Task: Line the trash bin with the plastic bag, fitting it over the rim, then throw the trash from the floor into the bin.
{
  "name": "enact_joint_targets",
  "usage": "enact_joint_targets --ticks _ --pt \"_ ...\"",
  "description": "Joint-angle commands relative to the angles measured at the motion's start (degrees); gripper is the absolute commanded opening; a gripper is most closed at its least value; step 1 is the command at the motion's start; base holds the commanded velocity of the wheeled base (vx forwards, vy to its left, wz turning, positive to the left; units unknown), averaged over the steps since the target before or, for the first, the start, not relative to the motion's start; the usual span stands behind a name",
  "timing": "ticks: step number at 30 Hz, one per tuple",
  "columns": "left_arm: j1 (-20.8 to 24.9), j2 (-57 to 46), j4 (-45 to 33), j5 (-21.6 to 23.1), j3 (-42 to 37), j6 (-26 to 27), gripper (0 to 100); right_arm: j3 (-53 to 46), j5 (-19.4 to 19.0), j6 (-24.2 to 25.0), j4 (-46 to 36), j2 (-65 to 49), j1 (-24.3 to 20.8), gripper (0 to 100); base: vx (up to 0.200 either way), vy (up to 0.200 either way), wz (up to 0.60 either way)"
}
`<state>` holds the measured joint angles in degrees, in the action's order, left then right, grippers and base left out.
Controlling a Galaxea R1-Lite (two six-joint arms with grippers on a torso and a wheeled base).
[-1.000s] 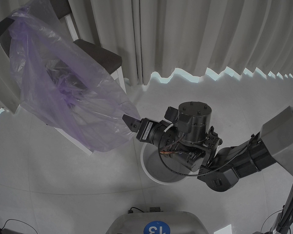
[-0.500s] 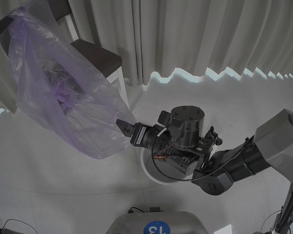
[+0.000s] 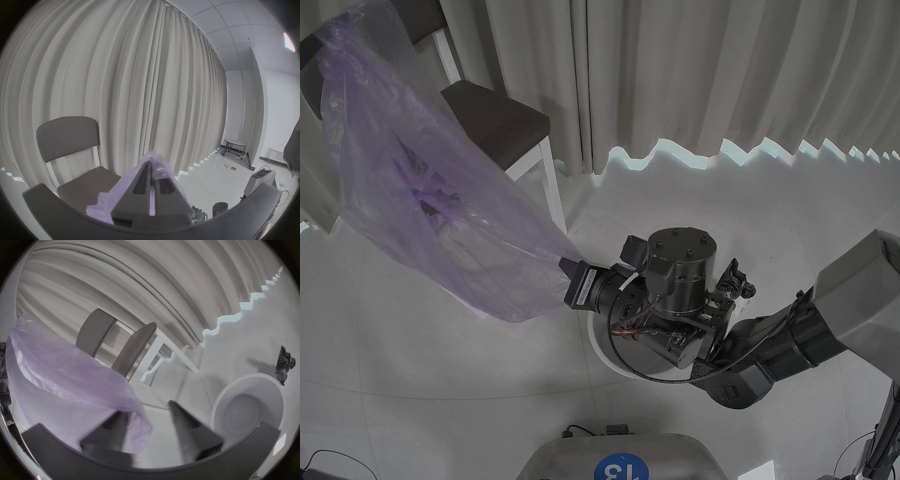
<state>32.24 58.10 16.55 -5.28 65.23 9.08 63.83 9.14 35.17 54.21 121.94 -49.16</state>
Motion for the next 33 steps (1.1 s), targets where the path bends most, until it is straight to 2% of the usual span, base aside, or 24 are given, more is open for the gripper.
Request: enact_joint_targets --ticks 1,13,19,25,33 --pt "0.01 0.08 0.06 0.01 -0.02 -0.03 0 -0.55 0.0 -0.01 0.02 0.05 -0.05 0 0.0 0.0 0.0" --pt "-0.08 -0.27 -0.03 0.01 -0.46 0.06 0 -2.75 0.17 -0.54 0.02 -1.8 -0.05 0 0.0 0.0 0.0" --pt "-0.16 -0.44 -0.03 0.09 -0.54 0.15 0 -6.09 0.26 -3.97 -0.25 -6.72 -2.08 0 0.0 0.0 0.0" --pt "-0.34 -1.15 0.41 1.94 -3.27 0.5 0 -11.1 0.61 -9.77 0.37 -11.29 -2.25 0 0.0 0.0 0.0" --pt "-1.04 -1.24 0.5 3.26 -4.41 0.67 0 -17.42 0.88 -11.0 0.19 -17.44 -2.16 0 0.0 0.0 0.0"
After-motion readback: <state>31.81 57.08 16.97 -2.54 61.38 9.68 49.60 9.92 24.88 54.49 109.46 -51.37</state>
